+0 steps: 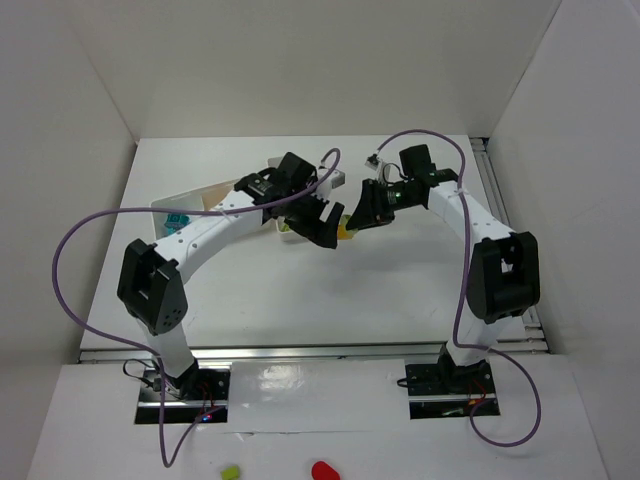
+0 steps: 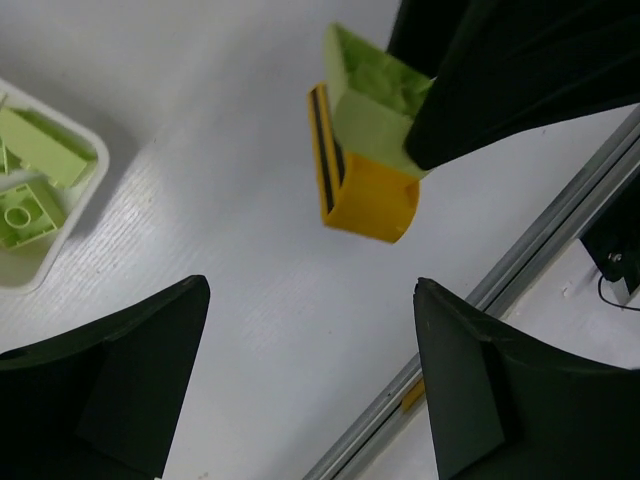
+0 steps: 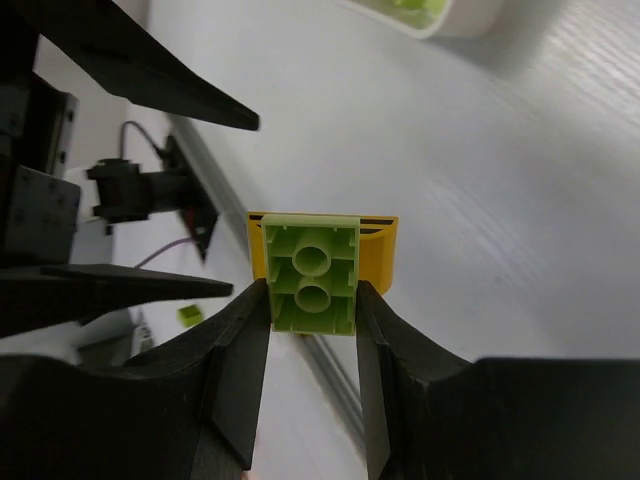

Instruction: Sort the legos into containers by color

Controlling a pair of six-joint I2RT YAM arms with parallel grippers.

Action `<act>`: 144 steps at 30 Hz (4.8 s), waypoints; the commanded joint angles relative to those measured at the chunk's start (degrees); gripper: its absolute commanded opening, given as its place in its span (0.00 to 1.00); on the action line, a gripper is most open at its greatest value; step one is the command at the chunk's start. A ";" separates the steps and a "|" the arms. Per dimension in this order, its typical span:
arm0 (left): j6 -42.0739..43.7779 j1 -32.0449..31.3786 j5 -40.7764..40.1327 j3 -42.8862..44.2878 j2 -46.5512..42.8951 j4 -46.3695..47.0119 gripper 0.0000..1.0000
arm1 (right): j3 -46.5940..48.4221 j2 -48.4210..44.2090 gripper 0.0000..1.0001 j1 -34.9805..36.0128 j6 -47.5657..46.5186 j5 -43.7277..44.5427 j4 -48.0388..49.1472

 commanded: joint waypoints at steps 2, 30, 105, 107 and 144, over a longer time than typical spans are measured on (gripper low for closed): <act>3.83 -2.12 -3.79 0.01 -4.00 4.88 0.92 | -0.41 0.20 0.12 -1.85 1.86 -13.32 -0.76; 6.73 -5.29 -3.27 0.01 -4.62 8.39 0.48 | 0.11 2.57 0.12 -2.56 -0.95 -22.29 -3.75; -18.60 28.98 -27.62 9.85 5.41 -6.73 1.00 | 24.63 17.85 0.12 7.98 12.24 16.81 9.26; -18.59 28.46 -26.74 10.56 3.05 -6.73 1.00 | 26.47 19.35 0.12 9.39 11.62 17.43 7.95; -20.53 31.71 -18.03 8.98 -6.99 -6.37 0.98 | 29.31 12.70 0.84 9.14 12.30 52.07 6.45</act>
